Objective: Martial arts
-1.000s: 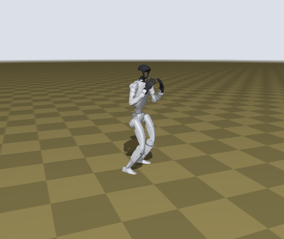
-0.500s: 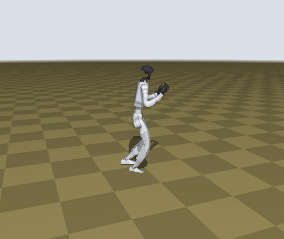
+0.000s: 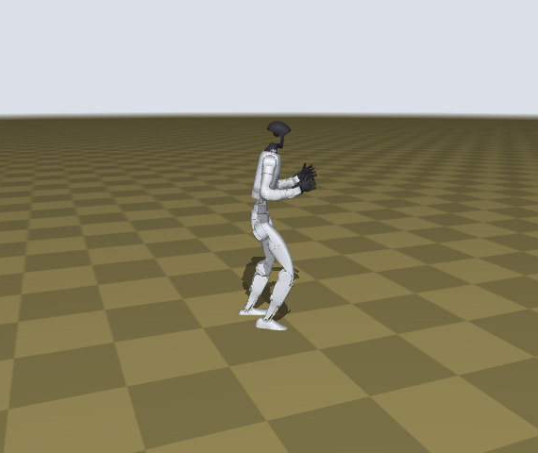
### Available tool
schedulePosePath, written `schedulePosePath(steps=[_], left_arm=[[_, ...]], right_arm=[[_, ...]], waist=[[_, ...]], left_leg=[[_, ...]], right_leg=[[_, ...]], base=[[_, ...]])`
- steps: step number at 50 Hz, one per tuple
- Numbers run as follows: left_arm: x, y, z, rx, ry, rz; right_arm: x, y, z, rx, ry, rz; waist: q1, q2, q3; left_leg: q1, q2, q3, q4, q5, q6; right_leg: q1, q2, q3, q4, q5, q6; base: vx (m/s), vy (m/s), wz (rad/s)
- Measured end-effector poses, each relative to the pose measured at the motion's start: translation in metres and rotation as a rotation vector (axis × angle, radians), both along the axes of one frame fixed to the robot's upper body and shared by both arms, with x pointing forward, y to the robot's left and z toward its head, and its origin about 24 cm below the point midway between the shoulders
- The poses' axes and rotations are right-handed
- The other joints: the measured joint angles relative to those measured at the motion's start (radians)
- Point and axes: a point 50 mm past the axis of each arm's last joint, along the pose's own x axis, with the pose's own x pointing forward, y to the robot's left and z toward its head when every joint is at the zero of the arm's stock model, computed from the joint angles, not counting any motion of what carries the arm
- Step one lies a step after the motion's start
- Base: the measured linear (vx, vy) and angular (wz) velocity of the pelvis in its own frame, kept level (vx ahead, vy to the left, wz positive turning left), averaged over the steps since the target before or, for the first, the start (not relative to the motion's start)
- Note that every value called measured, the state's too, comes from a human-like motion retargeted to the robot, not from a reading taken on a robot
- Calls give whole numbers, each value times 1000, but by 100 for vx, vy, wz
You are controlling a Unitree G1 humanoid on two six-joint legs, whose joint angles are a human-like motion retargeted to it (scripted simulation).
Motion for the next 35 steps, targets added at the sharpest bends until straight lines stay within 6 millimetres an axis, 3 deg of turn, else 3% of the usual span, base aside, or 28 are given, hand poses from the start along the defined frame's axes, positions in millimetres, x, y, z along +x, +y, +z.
schedulePosePath(steps=[3,9,12,17,23,28,30,32,35], left_arm=[[-2,-1,-7,-7,58,-50],[-5,-3,-22,-45,194,-163],[-6,-2,-28,-88,255,-207],[-2,3,-36,-154,325,-210],[4,6,-45,-239,385,-188],[-2,-2,-60,-319,484,-267],[-6,-8,-67,-352,531,-312],[-8,-13,-72,-372,565,-340],[-9,-24,-77,-403,606,-398]], right_arm=[[1,1,-6,29,49,9],[1,11,-5,59,89,103],[-1,18,5,76,58,152],[3,26,32,74,-60,177],[13,32,45,13,-129,186],[12,25,15,19,30,194],[8,15,-3,29,126,181],[4,10,-19,36,206,164],[-4,-7,-42,20,309,120]], waist=[[-34,-13,-5],[-28,-42,-14],[6,-51,-22],[97,-42,-34],[207,53,-1],[247,151,4],[258,209,-27],[258,241,-33],[225,284,-103]], left_leg=[[-42,-10,-20,32,11,-1],[-165,-31,-63,189,-4,-4],[-244,-61,-123,279,-4,-9],[-372,-123,-274,379,32,-36],[-505,-109,-434,469,26,-130],[-553,3,-431,554,-95,-144],[-559,71,-420,629,-151,-146],[-547,134,-364,717,-214,-128],[-534,236,-275,744,-285,-89]], right_leg=[[-8,76,124,4,-96,53],[39,69,173,184,-193,37],[124,64,197,279,-198,38],[296,154,268,226,-222,58],[368,301,215,39,-380,-28],[348,359,23,-104,-306,-58],[360,400,-65,-229,-235,-69],[333,394,-154,-238,-206,-75],[338,367,-314,-392,-117,-88]], base=[[-17,-2,52],[-19,-11,65],[-23,-22,141],[-30,-30,192],[-47,-31,220],[-59,-17,323],[-58,1,399],[-58,11,449],[-52,21,511]])
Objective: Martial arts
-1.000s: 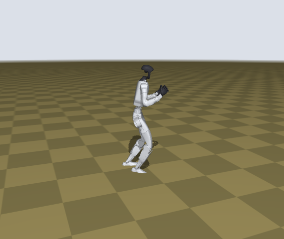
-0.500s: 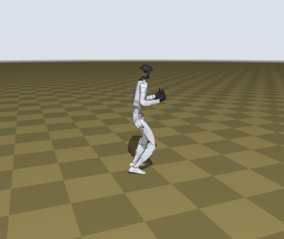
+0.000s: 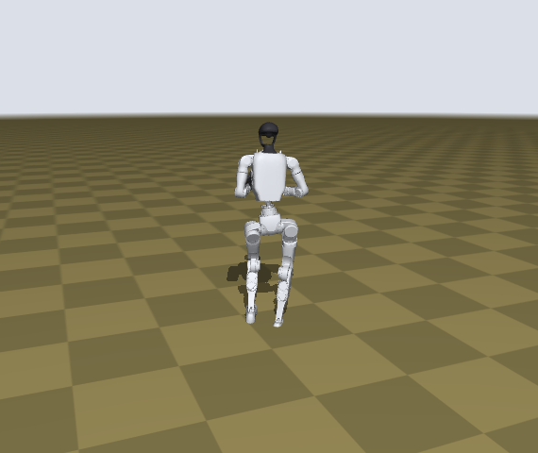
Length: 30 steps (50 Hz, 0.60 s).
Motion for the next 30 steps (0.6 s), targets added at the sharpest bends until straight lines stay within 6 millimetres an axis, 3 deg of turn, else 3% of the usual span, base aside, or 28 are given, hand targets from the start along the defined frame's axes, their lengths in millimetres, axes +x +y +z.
schedulePosePath(steps=[5,10,15,17,18,21,23,26,30], left_arm=[[1,-11,-4,-16,21,-38],[2,-7,-5,10,16,4],[5,12,-8,12,48,151],[7,18,-11,-7,87,214],[8,20,-14,-24,116,239],[12,24,-22,-109,225,298],[14,26,-27,-168,291,321],[17,32,-29,-213,327,365],[20,38,-25,-190,290,431]], right_arm=[[-15,-19,-27,-39,117,-61],[-23,-27,-36,-37,165,-106],[-19,-36,-37,-38,156,-215],[-17,-43,-37,-58,141,-295],[-17,-47,-38,-71,134,-341],[-16,-56,-40,-98,117,-468],[-17,-55,-39,-82,111,-516],[-17,-45,-30,-17,69,-524],[-17,-35,-9,58,-33,-503]], waist=[[-59,25,-125],[-78,82,-227],[-69,143,-307],[-65,146,-314],[-74,138,-310],[-140,13,-251],[-207,-82,-192],[-279,-185,-103],[-304,-225,-43]], left_leg=[[28,186,240,-113,-18,51],[67,457,551,-172,-16,67],[86,564,762,-216,4,60],[83,508,747,-224,-8,66],[86,450,717,-228,-15,71],[181,128,668,-321,-12,133],[275,-86,598,-406,7,170],[434,-274,470,-537,51,185],[581,-332,342,-682,94,164]], right_leg=[[-61,-146,-291,-63,90,-17],[-74,-261,-585,-56,153,-13],[-57,-345,-752,-22,193,8],[-82,-413,-650,57,136,41],[-113,-460,-520,133,58,70],[-221,-781,-242,543,-69,59],[-268,-900,-33,753,-95,47],[-288,-830,198,922,-126,52],[-356,-605,294,959,-174,46]], base=[[-49,32,469],[-33,40,346],[-17,46,230],[-5,47,244],[0,47,302],[5,43,323],[14,36,320],[21,24,217],[28,11,94]])
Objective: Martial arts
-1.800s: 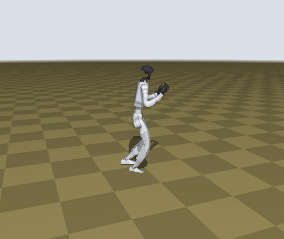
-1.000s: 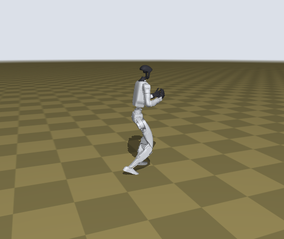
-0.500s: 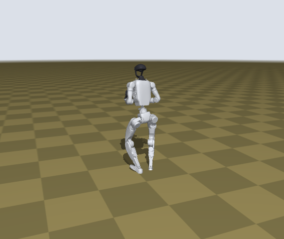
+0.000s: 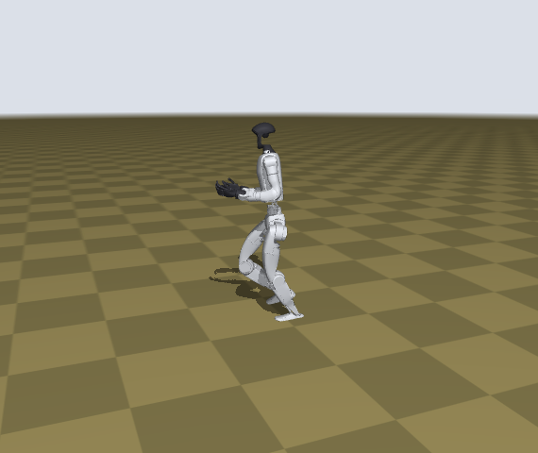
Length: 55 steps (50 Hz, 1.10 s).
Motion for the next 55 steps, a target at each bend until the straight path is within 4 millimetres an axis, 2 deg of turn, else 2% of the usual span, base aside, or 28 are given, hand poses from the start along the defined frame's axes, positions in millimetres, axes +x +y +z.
schedulePosePath(steps=[4,8,10,12,15,18,20,22,24,26,28,30,32,33,35,37,38,40,41,43,45,47,48,49,51,52,53,55], left_arm=[[-1,-1,9,96,-57,42],[-4,-3,21,220,-154,65],[-6,-2,26,284,-207,70],[-10,0,29,332,-242,72],[-17,11,26,397,-250,83],[-28,37,19,441,-197,142],[-38,59,14,452,-135,222],[-50,79,9,441,-71,309],[-63,92,6,399,-20,386],[-73,97,4,357,8,450],[-79,97,4,300,23,509],[-74,93,14,195,-4,578],[-60,83,41,57,-132,620],[-54,77,60,-10,-227,628],[-46,71,111,-125,-485,639],[-43,63,163,-193,-745,587],[-44,54,178,-213,-820,520],[-47,38,191,-192,-900,395],[-46,33,190,-156,-907,376],[-41,30,176,-50,-875,399],[-27,39,142,129,-729,524],[-10,59,73,371,-390,685],[-9,72,25,497,-159,747],[-19,85,-26,608,91,784],[-68,102,-123,769,599,801],[-103,105,-160,816,832,789],[-138,105,-187,835,1037,773],[-200,100,-219,824,1362,762]], right_arm=[[-2,-2,17,19,-96,-29],[2,-11,40,39,-220,-115],[5,-16,55,34,-306,-164],[10,-22,76,8,-421,-211],[15,-33,121,-64,-659,-299],[16,-47,185,-183,-991,-488],[11,-61,225,-266,-1194,-662],[4,-80,256,-320,-1319,-839],[0,-96,277,-298,-1372,-958],[-1,-101,286,-224,-1382,-972],[-2,-94,286,-139,-1390,-912],[-5,-72,283,-51,-1415,-793],[-8,-48,267,49,-1397,-662],[-9,-41,252,106,-1355,-611],[-9,-33,216,219,-1215,-554],[-9,-28,175,251,-1031,-509],[-9,-24,153,223,-921,-472],[-9,-16,111,112,-718,-385],[-9,-13,96,40,-654,-351],[-11,-8,75,-96,-583,-293],[-12,-6,68,-224,-602,-261],[-11,-5,74,-320,-691,-243],[-11,-4,81,-353,-752,-232],[-12,-3,91,-376,-819,-226],[-14,0,111,-409,-955,-223],[-15,1,121,-421,-1019,-226],[-17,2,129,-430,-1078,-231],[-18,3,141,-453,-1164,-252]], waist=[[2,6,-9],[36,18,-41],[64,9,-59],[95,-15,-76],[142,-76,-94],[201,-110,-72],[226,-85,-80],[241,-66,-112],[259,-60,-144],[271,-65,-150],[280,-56,-139],[252,-47,-130],[127,-106,-160],[42,-149,-201],[-96,-180,-273],[-82,-71,-233],[-73,-25,-221],[-61,41,-194],[-52,48,-182],[-18,50,-156],[29,37,-132],[76,28,-112],[99,30,-100],[123,36,-87],[166,58,-58],[182,70,-44],[192,81,-32],[200,99,-16]], left_leg=[[83,29,-94,-110,23,-45],[149,88,-167,-200,36,-83],[174,109,-195,-210,30,-93],[206,118,-221,-202,14,-92],[266,125,-240,-168,-19,-88],[260,163,-301,17,-42,-95],[142,267,-302,318,-51,-139],[6,375,-279,516,22,-184],[-147,403,-264,626,88,-208],[-268,340,-264,654,100,-225],[-337,279,-264,652,45,-224],[-354,271,-242,639,-82,-185],[-370,213,-220,486,-112,-118],[-375,170,-218,398,-112,-95],[-384,169,-231,332,-112,-77],[-374,447,-219,471,-112,-110],[-355,576,-200,545,-112,-127],[-337,763,-160,715,-112,-122],[-355,784,-154,788,-112,-91],[-416,761,-163,907,-112,-23],[-517,641,-185,979,-112,37],[-630,487,-200,1003,-112,42],[-681,420,-198,1007,-112,42],[-721,364,-186,1002,-112,42],[-774,282,-151,974,-112,37],[-788,252,-130,946,-109,30],[-797,226,-105,904,-98,21],[-798,189,-48,797,-72,8]], right_leg=[[-131,174,23,-163,-32,17],[-230,325,88,-444,-54,74],[-261,370,144,-545,-59,100],[-275,391,205,-546,-52,112],[-267,398,270,-394,-51,106],[-195,439,229,-240,-119,34],[-143,513,142,-225,-160,-25],[-90,601,86,-281,-159,-49],[-42,667,55,-360,-37,-16],[-31,702,58,-379,72,46],[-69,685,58,-327,78,81],[-170,568,54,-232,0,91],[-365,313,139,-162,-53,121],[-480,185,214,-134,-71,140],[-613,55,291,-102,-94,156],[-471,178,123,-132,-108,105],[-395,248,57,-151,-123,77],[-244,382,-26,-221,-137,35],[-185,428,-39,-269,-135,23],[-75,509,-47,-373,-127,1],[16,567,-30,-473,-116,-12],[101,624,4,-562,-110,-23],[146,660,27,-603,-107,-28],[196,701,57,-639,-102,-33],[304,791,128,-705,-88,-43],[358,835,167,-734,-78,-47],[409,872,207,-758,-68,-49],[497,928,270,-803,-47,-48]], base=[[33,-2,70],[35,-11,65],[36,-17,65],[41,-23,68],[54,-33,69],[67,-48,31],[69,-56,22],[70,-61,17],[64,-69,-24],[59,-75,-66],[55,-80,-117],[52,-84,-103],[43,-93,72],[43,-103,163],[41,-107,78],[44,-102,-217],[61,-94,-257],[71,-84,-197],[71,-79,-132],[66,-79,-99],[64,-76,-90],[71,-70,-108],[79,-60,-144],[85,-54,-170],[93,-48,-188],[95,-46,-179],[94,-43,-163],[93,-39,-137]])
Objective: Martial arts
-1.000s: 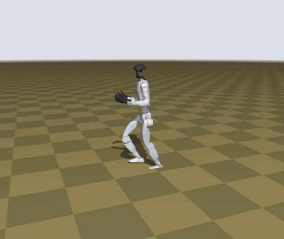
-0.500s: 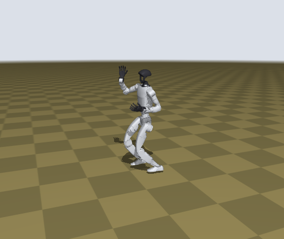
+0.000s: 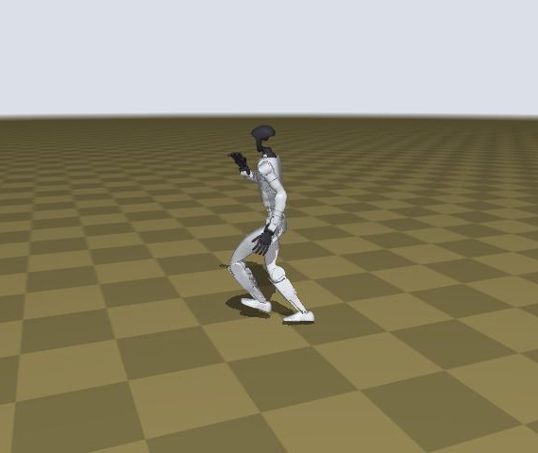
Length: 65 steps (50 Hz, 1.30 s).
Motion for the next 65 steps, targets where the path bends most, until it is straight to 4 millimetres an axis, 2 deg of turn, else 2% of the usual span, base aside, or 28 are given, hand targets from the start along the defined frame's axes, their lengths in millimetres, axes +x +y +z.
schedulePosePath(steps=[3,5,7,8,10,12,13,14,15,16,18,20,22,25,27,28,30,32,33,35,38,41,47,50,53,55,58,65], left_arm=[[-51,3,-12,-20,171,220],[-59,14,-11,10,176,361],[-40,33,-4,62,81,475],[-23,44,2,90,0,521],[32,73,27,154,-243,585],[115,102,90,237,-645,585],[159,108,142,272,-900,547],[194,102,201,292,-1164,465],[217,86,264,303,-1430,359],[228,62,323,291,-1677,194],[215,11,414,270,-2086,-164],[184,-28,462,270,-2342,-497],[155,-51,483,298,-2497,-728],[116,-64,500,425,-2693,-867],[100,-62,505,545,-2784,-816],[93,-58,507,613,-2825,-737],[86,-44,506,736,-2880,-452],[95,-26,490,676,-2827,-121],[104,-17,477,594,-2750,23],[123,1,442,441,-2545,233],[137,22,397,334,-2273,360],[132,47,365,361,-2090,410],[110,80,297,478,-1693,498],[109,79,256,435,-1474,505],[114,65,221,353,-1310,455],[119,52,205,300,-1239,396],[129,34,195,256,-1188,245],[150,2,205,245,-1179,-232]], right_arm=[[7,-2,-2,-23,-8,-63],[15,-7,-20,-42,90,-123],[23,-17,-56,-75,293,-186],[24,-24,-79,-96,420,-219],[19,-42,-132,-120,708,-292],[1,-67,-184,-104,990,-393],[-11,-82,-207,-80,1116,-451],[-26,-96,-226,-53,1231,-502],[-44,-110,-242,-24,1340,-551],[-59,-124,-251,-5,1426,-585],[-85,-147,-259,17,1565,-640],[-103,-162,-261,11,1647,-692],[-109,-172,-260,-12,1665,-758],[-104,-185,-253,-40,1622,-858],[-94,-188,-249,-64,1562,-902],[-85,-188,-246,-74,1515,-921],[-61,-184,-240,-82,1390,-959],[-39,-175,-238,-51,1280,-990],[-29,-169,-240,-27,1249,-997],[-19,-155,-250,26,1259,-974],[-29,-143,-277,62,1413,-921],[-63,-144,-308,91,1626,-942],[-158,-141,-362,417,2021,-1154],[-195,-129,-375,564,2141,-1250],[-216,-126,-379,593,2192,-1316],[-219,-133,-377,564,2175,-1360],[-208,-158,-366,486,2063,-1436],[-147,-218,-320,366,1650,-1548]], waist=[[-15,-8,-2],[-39,-30,-15],[-73,-53,-31],[-93,-58,-38],[-135,-63,-47],[-190,-48,-56],[-227,-41,-72],[-262,-21,-94],[-295,5,-118],[-319,49,-119],[-375,130,-115],[-426,193,-104],[-447,237,-82],[-427,271,-51],[-404,257,-41],[-391,244,-36],[-383,192,-40],[-413,138,-66],[-431,127,-71],[-453,122,-64],[-451,127,-30],[-411,139,14],[-408,115,31],[-412,100,30],[-411,98,24],[-406,103,24],[-392,118,24],[-357,143,28]], left_leg=[[26,-25,87,-136,24,7],[49,-38,124,-176,40,23],[75,-57,131,-181,43,35],[88,-66,124,-169,33,35],[113,-76,94,-124,-6,35],[120,-81,51,-84,-40,35],[113,-104,29,-91,-40,35],[129,-132,10,-105,-40,35],[156,-163,-6,-122,-40,35],[225,-171,-36,-162,-7,9],[354,-162,-77,-244,111,-62],[425,-125,-78,-260,260,-137],[415,-57,-60,-183,332,-182],[341,65,-81,-40,260,-200],[271,122,-139,21,134,-176],[232,142,-177,33,59,-160],[146,116,-266,-2,-40,-127],[100,34,-335,-64,-40,-116],[103,0,-343,-72,-40,-112],[124,-59,-306,-85,-40,-92],[166,-107,-201,-130,-40,-64],[236,-106,-137,-205,-21,-82],[336,-163,-96,-382,52,-152],[346,-172,-81,-373,30,-161],[346,-176,-80,-350,4,-162],[354,-174,-87,-348,-6,-163],[386,-168,-111,-380,-3,-162],[516,-169,-193,-495,20,-152]], right_leg=[[83,24,39,-23,73,44],[106,21,45,10,172,116],[91,18,35,102,299,228],[74,19,16,171,366,280],[8,16,-99,363,472,297],[-131,-79,-226,612,472,297],[-224,-163,-259,732,441,297],[-298,-237,-257,820,397,297],[-364,-307,-236,892,346,297],[-390,-339,-214,889,318,284],[-416,-382,-187,809,301,248],[-414,-380,-160,656,354,248],[-412,-343,-129,499,447,286],[-410,-272,-105,348,553,297],[-404,-262,-55,359,520,297],[-400,-271,-14,383,460,297],[-416,-357,89,463,266,297],[-453,-468,167,531,133,297],[-468,-519,192,555,128,297],[-540,-665,198,603,227,297],[-660,-757,139,698,295,262],[-690,-663,15,784,286,192],[-663,-395,-77,723,159,159],[-659,-322,-41,653,88,144],[-670,-285,12,602,30,129],[-679,-266,52,568,6,122],[-689,-240,118,502,4,129],[-680,-199,297,357,86,205]], base=[[92,-34,-90],[90,-33,-43],[88,-36,-12],[88,-46,-2],[87,-53,-6],[81,-26,-6],[85,6,20],[94,24,32],[103,32,22],[106,31,15],[105,21,15],[101,18,1],[95,20,-60],[87,24,-127],[73,49,-151],[62,69,-146],[49,80,-105],[41,77,-42],[42,80,-69],[37,90,-120],[27,89,-163],[17,73,-167],[9,46,-5],[11,26,47],[14,17,39],[18,13,21],[21,10,6],[24,3,5]])
